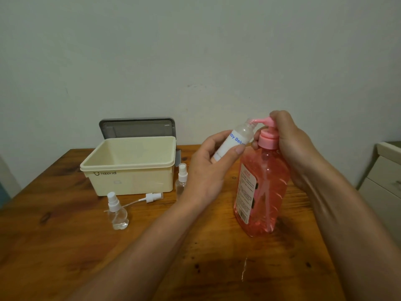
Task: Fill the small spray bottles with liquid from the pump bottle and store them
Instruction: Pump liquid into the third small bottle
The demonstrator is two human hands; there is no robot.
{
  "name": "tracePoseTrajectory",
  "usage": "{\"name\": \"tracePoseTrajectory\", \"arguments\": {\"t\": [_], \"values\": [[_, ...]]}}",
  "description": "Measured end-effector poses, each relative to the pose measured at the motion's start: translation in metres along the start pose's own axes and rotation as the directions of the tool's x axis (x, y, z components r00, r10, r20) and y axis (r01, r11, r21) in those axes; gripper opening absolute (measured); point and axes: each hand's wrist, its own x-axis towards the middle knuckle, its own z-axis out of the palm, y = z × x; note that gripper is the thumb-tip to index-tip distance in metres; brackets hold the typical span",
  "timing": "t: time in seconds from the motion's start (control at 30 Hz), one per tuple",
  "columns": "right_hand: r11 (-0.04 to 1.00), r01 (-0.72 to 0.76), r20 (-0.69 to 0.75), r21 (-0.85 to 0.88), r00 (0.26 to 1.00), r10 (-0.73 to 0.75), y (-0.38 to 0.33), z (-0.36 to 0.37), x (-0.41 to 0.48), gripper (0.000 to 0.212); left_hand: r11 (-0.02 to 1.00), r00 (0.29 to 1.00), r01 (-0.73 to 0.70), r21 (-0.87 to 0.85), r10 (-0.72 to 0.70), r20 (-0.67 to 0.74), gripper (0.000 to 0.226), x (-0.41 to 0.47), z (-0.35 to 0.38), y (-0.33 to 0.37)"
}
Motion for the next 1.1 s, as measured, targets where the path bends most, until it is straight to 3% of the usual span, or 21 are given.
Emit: {"name": "tracePoseTrajectory", "arguments": {"t": [0.13, 0.4, 0.63, 0.9, 1.1], "values": [[1.000, -0.009, 0.006, -0.025, 1.000, 0.009, -0.0011, 0.0003, -0.0002, 0.063, 0.998, 1.000, 0.016, -0.066, -0.015, 0.016, 0.031, 0.0020, 0.0017, 0.0049], [1.000, 0.020, -0.002, -0.001, 1.000, -0.020, 0.0001, -0.0010, 0.0022, 0.049, 0.999, 1.000, 0.019, -0.043, -0.018, 0.024, 0.026, 0.0016, 0.0031, 0.0056], [1.000, -0.004, -0.005, -0.024, 1.000, 0.004, -0.0014, 0.0013, -0.0006, 0.063, 0.998, 0.999, 0.022, -0.052, -0.020, 0.031, 0.040, 0.0006, 0.0023, 0.0057], [1.000, 0.015, -0.013, -0.007, 1.000, -0.016, -0.0009, 0.0001, 0.0013, 0.050, 0.999, 0.999, 0.031, -0.025, -0.030, 0.029, 0.036, 0.0021, 0.0027, 0.0046], [1.000, 0.001, -0.012, -0.022, 1.000, -0.001, -0.0011, 0.0022, -0.0003, 0.059, 0.998, 0.999, 0.034, -0.045, -0.032, 0.042, 0.039, 0.0035, 0.0018, 0.0063]]}}
